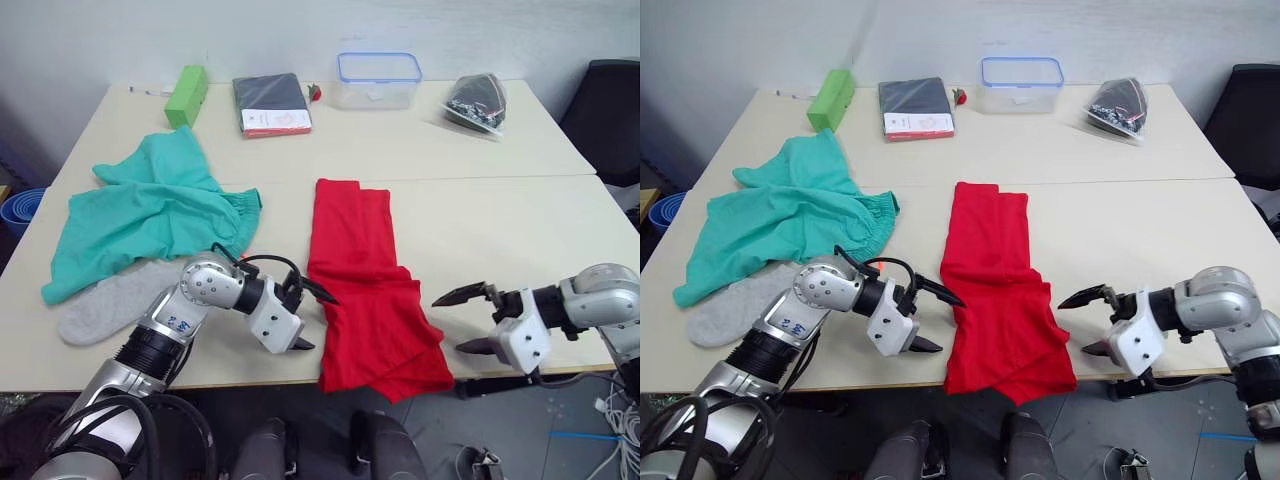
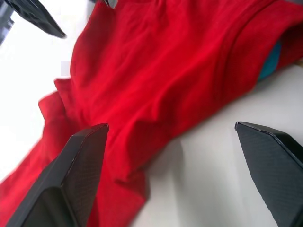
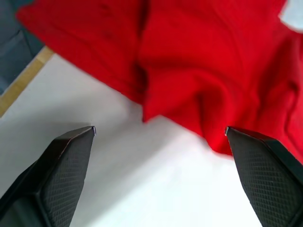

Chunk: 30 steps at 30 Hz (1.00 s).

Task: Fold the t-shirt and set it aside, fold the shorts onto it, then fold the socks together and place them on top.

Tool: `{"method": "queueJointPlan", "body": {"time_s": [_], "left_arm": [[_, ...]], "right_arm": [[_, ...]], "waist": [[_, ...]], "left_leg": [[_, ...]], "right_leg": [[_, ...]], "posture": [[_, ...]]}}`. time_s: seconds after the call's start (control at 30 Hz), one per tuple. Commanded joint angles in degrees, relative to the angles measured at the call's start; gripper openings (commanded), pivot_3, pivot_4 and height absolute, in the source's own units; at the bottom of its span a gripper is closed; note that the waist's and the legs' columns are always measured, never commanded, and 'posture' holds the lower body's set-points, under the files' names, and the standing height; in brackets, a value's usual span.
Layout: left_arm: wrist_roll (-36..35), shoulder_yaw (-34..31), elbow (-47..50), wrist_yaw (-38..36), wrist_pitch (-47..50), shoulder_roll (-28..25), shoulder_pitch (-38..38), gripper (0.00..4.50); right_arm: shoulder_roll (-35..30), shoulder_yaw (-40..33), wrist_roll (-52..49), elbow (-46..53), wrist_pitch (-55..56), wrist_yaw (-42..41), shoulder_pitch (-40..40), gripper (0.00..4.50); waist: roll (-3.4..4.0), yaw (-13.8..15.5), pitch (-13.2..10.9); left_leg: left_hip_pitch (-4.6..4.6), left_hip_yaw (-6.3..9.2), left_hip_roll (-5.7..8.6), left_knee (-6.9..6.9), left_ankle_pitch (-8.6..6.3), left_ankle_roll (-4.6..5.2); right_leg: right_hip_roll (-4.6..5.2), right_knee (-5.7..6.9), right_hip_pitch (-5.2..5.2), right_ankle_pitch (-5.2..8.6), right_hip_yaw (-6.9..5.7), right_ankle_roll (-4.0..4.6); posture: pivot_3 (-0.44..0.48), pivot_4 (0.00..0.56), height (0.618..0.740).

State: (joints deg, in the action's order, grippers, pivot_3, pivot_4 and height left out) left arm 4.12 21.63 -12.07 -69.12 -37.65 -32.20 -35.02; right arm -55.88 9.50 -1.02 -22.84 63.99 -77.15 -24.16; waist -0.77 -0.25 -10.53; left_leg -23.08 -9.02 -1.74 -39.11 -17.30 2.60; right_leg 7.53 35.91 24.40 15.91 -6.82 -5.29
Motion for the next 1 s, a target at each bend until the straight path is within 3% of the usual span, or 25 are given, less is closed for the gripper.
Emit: {"method": "queueJointPlan", "body": {"time_s": [0.03, 0.1, 0.23, 0.3, 0.6, 0.67, 0.87, 1.0], "left_arm": [[0.81, 1.34, -1.38, 1.91, -4.89, 0.98, -0.72, 4.50], [0.73, 2.62, -2.23, 1.17, -6.96, 0.69, -0.54, 4.50], [-0.81, 4.55, -2.20, -0.49, -8.08, -0.07, 0.00, 3.64], [-0.93, 5.05, -2.25, -0.57, -8.19, -0.21, -0.07, 2.98], [-3.35, 4.75, -1.16, -0.65, -2.06, -0.04, 0.49, 0.08], [-5.90, 4.23, 1.28, -1.42, 3.56, -0.44, 1.69, 0.00], [-15.71, 1.42, 14.03, -3.69, 26.18, -3.53, 5.81, 0.00], [-24.44, -1.19, 25.90, -6.67, 43.32, -10.28, 9.40, 0.00]], "right_arm": [[1.15, 3.39, 2.09, -0.90, 6.24, 3.39, 0.82, 4.48], [1.66, 5.02, 2.19, -0.01, 6.67, 5.17, 1.28, 4.48], [3.15, 6.87, 2.97, 1.95, 5.05, 8.65, 1.15, 4.50], [3.86, 7.37, 3.82, 2.45, 4.06, 10.25, 1.07, 3.86], [1.93, 9.28, 1.10, 5.03, -1.46, 12.87, 3.45, 0.63], [1.00, 9.52, -2.19, 7.67, -4.75, 12.05, 4.89, 0.02], [-3.51, 7.64, -17.91, 23.85, -28.81, 8.54, 11.67, 0.02], [-7.77, 3.93, -30.75, 36.97, -47.70, 8.17, 14.28, 0.02]], "waist": [[-0.02, 0.00, 0.01], [-0.02, -0.09, 0.01], [-0.02, -0.38, 0.01], [-0.02, -0.61, 0.01], [-0.02, -1.23, 0.01], [0.01, -1.22, -0.01], [0.05, -1.13, -0.03], [0.08, -1.23, -0.05]], "left_leg": [[0.01, 0.03, -0.01, -0.02, 0.00, 0.00], [0.11, 0.07, -0.03, -0.02, 0.00, 0.00], [0.55, 0.11, -0.11, 0.03, -0.06, -0.06], [0.89, 0.25, -0.18, 0.08, -0.25, -0.11], [0.84, 0.35, -0.19, 0.08, -0.28, -0.13], [0.84, 0.35, -0.18, 0.08, -0.28, -0.13], [0.78, 0.51, -0.19, 0.06, -0.28, -0.12], [0.74, 0.59, -0.19, 0.09, -0.30, -0.11]], "right_leg": [[0.00, -0.01, -0.03, 0.00, -0.03, 0.00], [0.02, -0.02, -0.14, 0.00, -0.04, 0.01], [0.01, -0.09, -0.55, 0.04, -0.04, 0.08], [0.01, -0.21, -0.96, 0.09, 0.02, 0.16], [0.06, -0.12, -0.94, 0.12, 0.12, 0.21], [0.06, -0.11, -0.94, 0.12, 0.12, 0.21], [0.10, -0.11, -0.95, 0.14, 0.08, 0.24], [0.14, -0.16, -0.95, 0.15, 0.07, 0.26]], "posture": [[0.000, 0.150, 0.740], [0.000, 0.150, 0.740], [0.000, 0.150, 0.740], [0.000, 0.150, 0.740], [0.000, 0.150, 0.740], [0.000, 0.150, 0.740], [0.000, 0.150, 0.740], [0.000, 0.150, 0.740]]}}
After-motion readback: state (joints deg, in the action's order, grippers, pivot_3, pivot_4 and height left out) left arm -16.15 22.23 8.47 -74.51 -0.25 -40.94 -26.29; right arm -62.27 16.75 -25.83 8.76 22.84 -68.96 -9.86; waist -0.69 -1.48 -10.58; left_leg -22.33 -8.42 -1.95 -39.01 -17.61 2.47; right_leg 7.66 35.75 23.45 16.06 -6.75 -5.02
